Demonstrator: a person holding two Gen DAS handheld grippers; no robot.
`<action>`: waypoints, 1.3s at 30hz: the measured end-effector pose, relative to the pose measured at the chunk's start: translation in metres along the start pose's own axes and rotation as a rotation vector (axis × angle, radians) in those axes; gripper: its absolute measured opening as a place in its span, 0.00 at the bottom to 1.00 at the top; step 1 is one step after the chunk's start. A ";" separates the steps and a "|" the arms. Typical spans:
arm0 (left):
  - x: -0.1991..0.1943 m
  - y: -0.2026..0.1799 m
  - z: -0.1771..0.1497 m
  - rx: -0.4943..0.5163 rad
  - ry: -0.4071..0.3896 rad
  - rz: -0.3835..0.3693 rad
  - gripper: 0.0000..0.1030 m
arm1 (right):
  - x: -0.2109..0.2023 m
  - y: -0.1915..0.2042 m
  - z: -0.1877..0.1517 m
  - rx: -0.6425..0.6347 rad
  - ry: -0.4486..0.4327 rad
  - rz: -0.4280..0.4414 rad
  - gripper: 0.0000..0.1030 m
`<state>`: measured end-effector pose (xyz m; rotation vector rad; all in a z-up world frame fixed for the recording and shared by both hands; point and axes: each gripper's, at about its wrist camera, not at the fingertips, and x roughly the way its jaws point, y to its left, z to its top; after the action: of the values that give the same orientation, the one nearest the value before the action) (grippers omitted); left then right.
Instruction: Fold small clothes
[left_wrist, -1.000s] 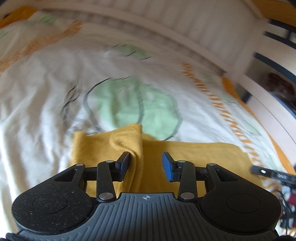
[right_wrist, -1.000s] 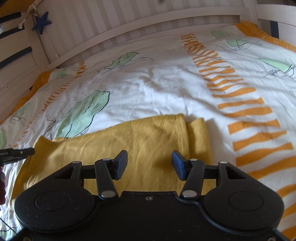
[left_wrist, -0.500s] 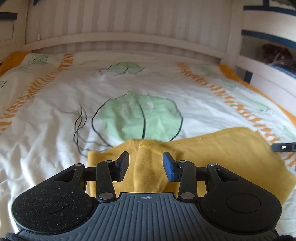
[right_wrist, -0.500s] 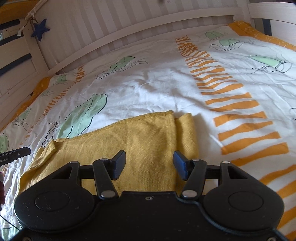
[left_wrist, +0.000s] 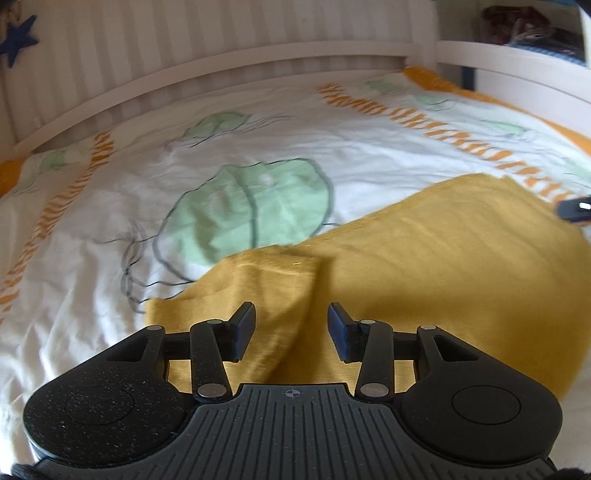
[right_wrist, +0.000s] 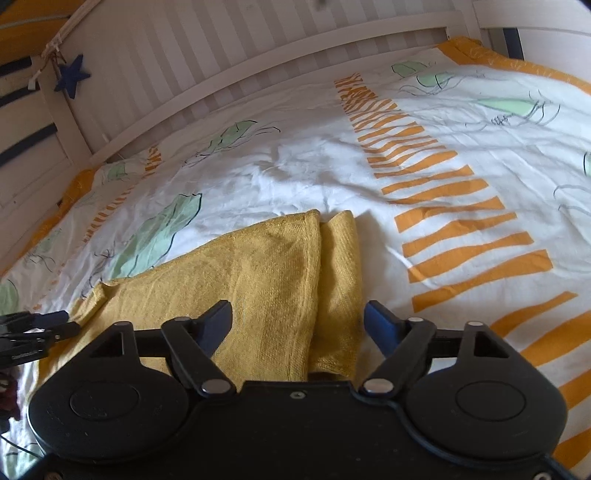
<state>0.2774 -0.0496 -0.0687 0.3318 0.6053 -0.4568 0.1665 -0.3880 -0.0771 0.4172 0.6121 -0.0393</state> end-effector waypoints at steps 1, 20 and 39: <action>0.001 0.003 0.001 -0.015 0.010 0.023 0.41 | 0.000 -0.002 -0.001 0.006 0.000 0.000 0.79; -0.017 0.056 -0.005 -0.336 0.040 0.172 0.47 | 0.003 -0.022 -0.004 0.106 0.044 0.088 0.94; 0.008 0.015 -0.011 -0.273 0.088 -0.068 0.49 | 0.007 -0.025 -0.003 0.135 0.056 0.111 1.00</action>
<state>0.2857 -0.0353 -0.0800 0.0713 0.7569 -0.4196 0.1665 -0.4086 -0.0927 0.5837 0.6431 0.0376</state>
